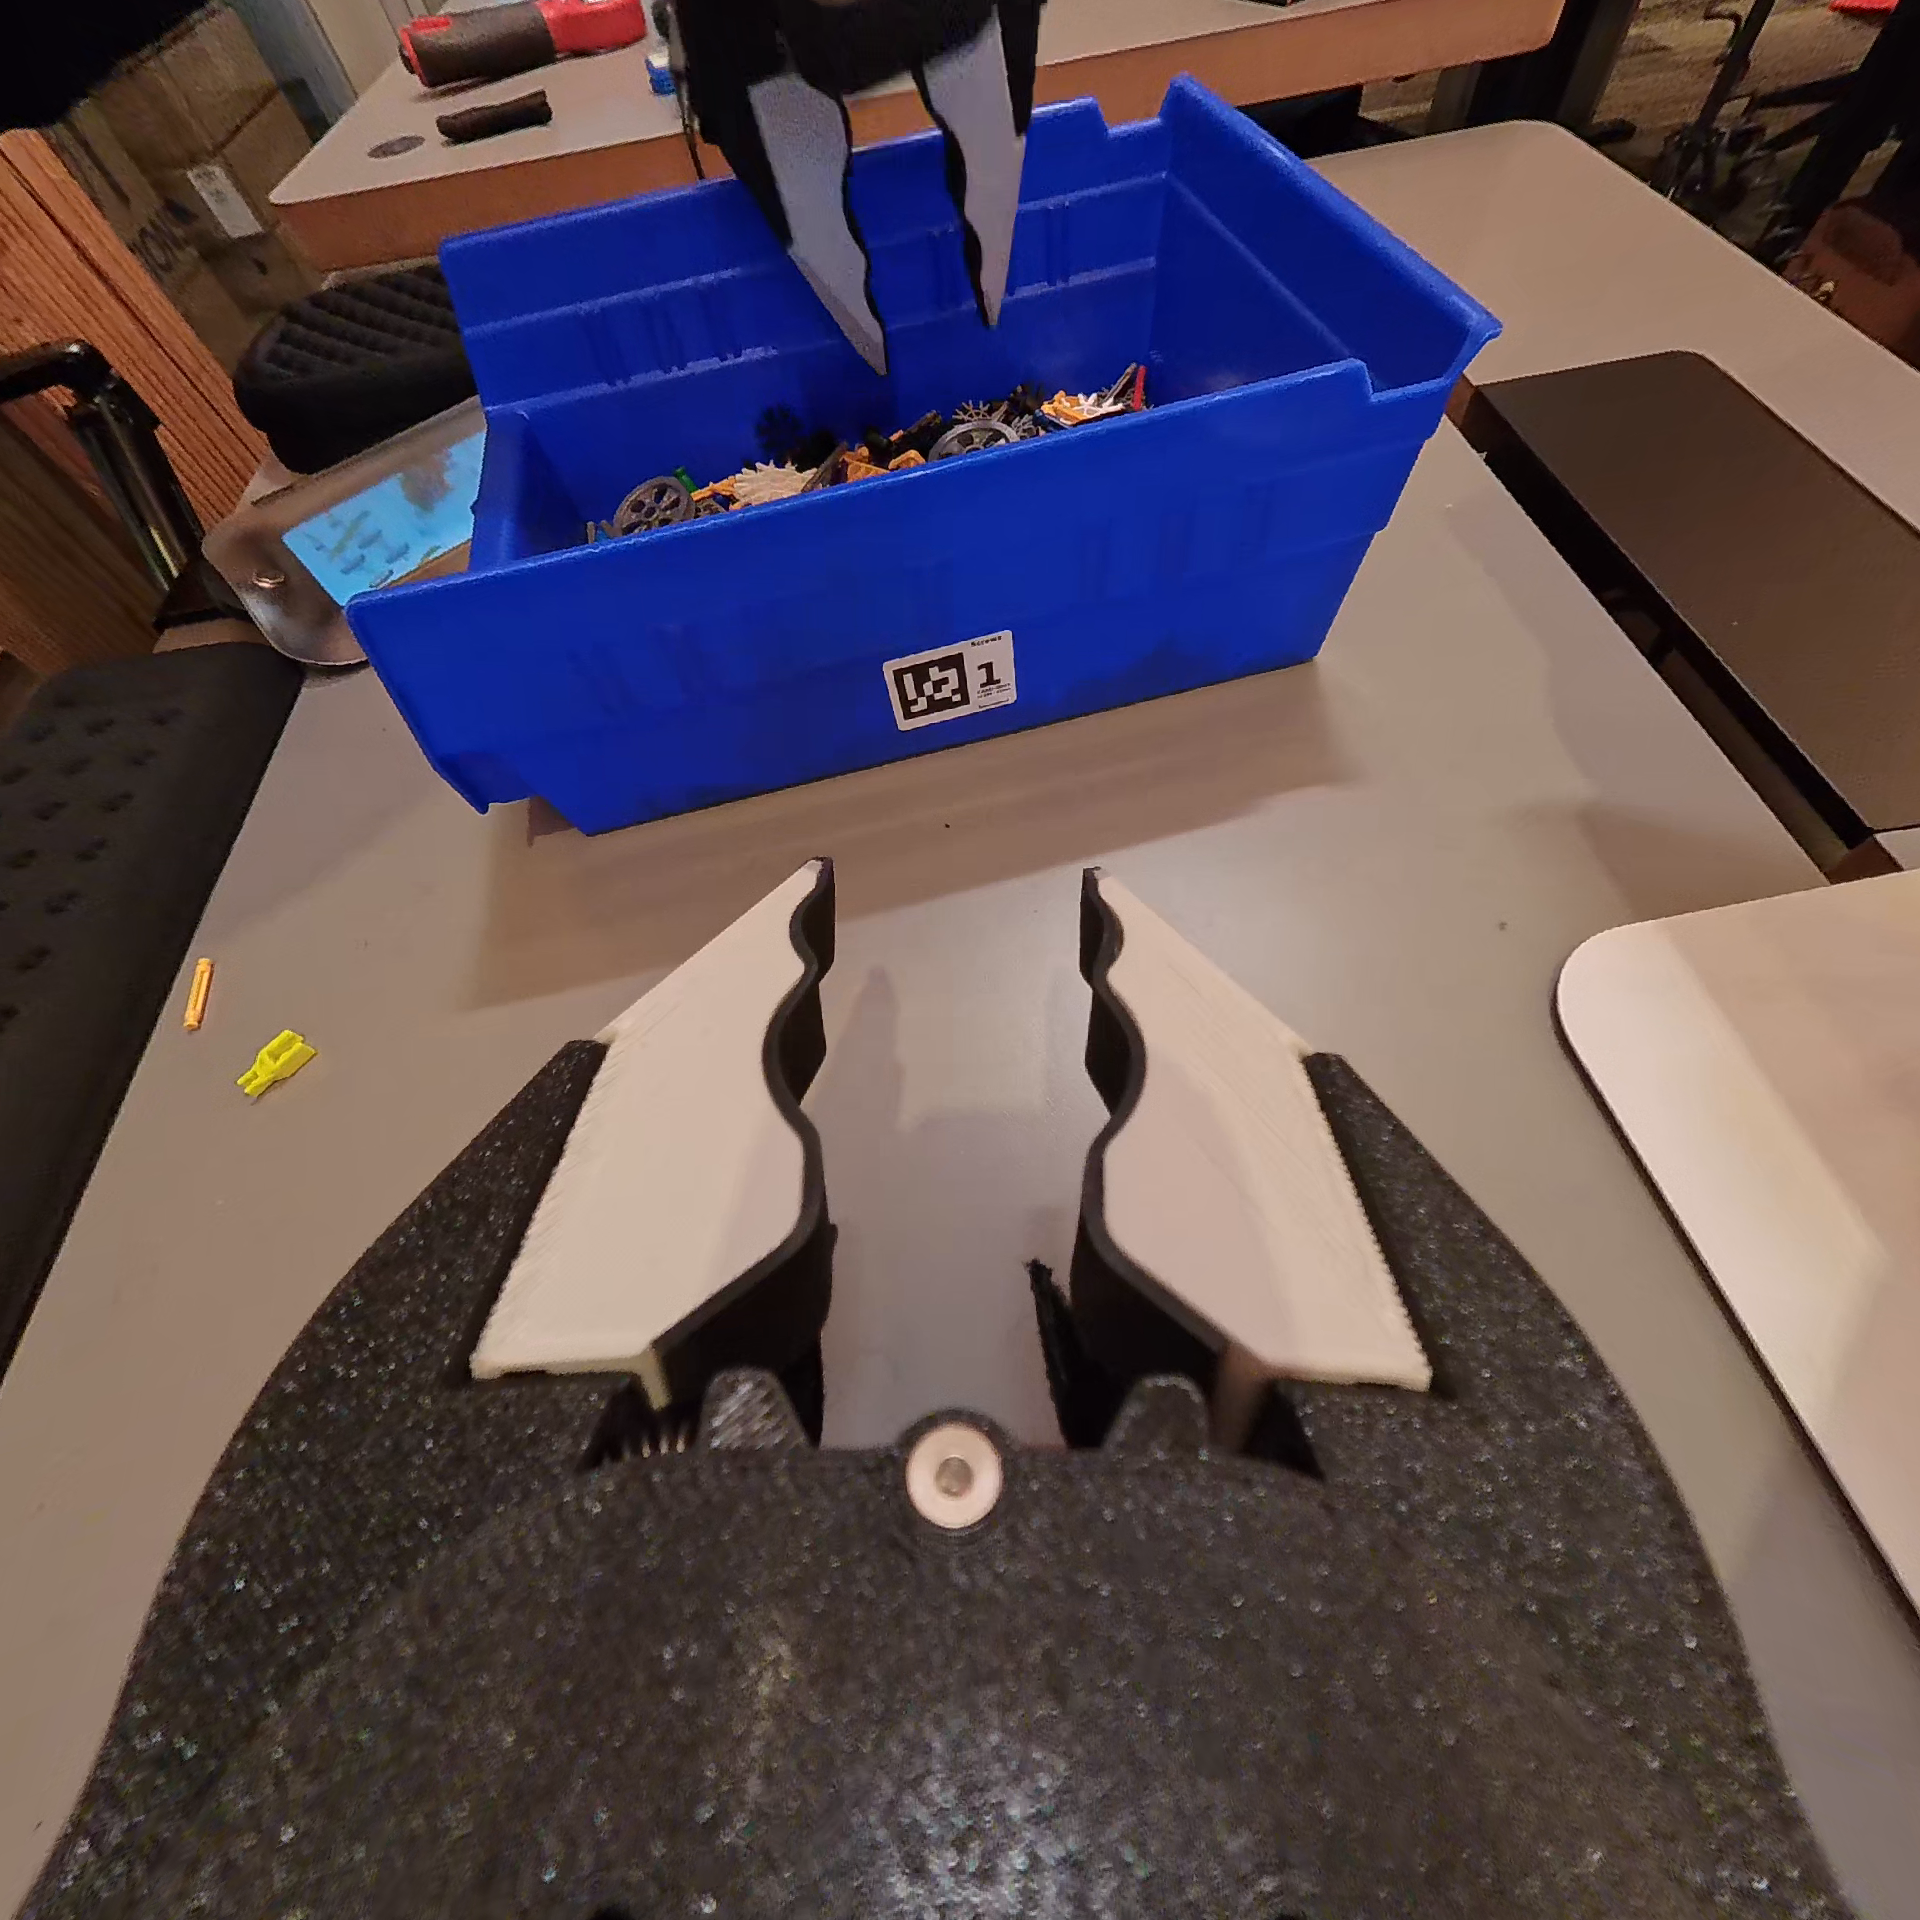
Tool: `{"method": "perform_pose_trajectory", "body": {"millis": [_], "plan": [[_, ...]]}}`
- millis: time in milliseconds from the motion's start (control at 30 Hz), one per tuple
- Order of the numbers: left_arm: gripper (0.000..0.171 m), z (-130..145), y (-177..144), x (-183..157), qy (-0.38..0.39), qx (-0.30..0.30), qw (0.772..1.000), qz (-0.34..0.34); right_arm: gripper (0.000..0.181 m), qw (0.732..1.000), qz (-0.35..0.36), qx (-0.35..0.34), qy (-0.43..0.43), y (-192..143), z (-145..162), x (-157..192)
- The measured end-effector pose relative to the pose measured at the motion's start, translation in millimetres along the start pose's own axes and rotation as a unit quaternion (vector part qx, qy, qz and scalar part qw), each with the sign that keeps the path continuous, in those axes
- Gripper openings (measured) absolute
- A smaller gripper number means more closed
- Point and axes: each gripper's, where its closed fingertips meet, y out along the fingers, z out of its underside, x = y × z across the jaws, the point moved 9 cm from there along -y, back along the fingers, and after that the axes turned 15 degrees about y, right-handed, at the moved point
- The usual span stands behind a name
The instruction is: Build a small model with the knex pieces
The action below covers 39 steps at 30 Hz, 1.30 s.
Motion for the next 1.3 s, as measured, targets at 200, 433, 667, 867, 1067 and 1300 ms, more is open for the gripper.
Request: {"method": "perform_pose_trajectory", "body": {"millis": [200,433,667,867,1067,1300], "plan": [[0.031,-6,16,8,0.002,0.005,1.000,0.027,0.047,1.000,0.001,-0.003,0.000,-2,-1,0],[0.030,-6,15,7,0.036,0.015,0.998,0.059,0.047,1.000,0.000,0.000,0.005,-2,1,-3],[0.026,-1,14,24,0.034,0.007,0.999,0.024,0.047,1.000,0.001,-0.003,0.005,-4,1,-3],[0.023,-1,14,26,0.040,0.002,0.998,0.043,0.047,1.000,0.000,-0.001,0.008,-3,2,-5],[0.023,-8,20,5,0.070,-0.004,0.992,0.105,0.047,1.000,0.000,-0.003,0.009,-4,2,-5],[0.018,-16,28,-1,0.088,0.029,0.989,0.118,0.047,1.000,-0.001,-0.001,0.009,-3,3,-5]]}}
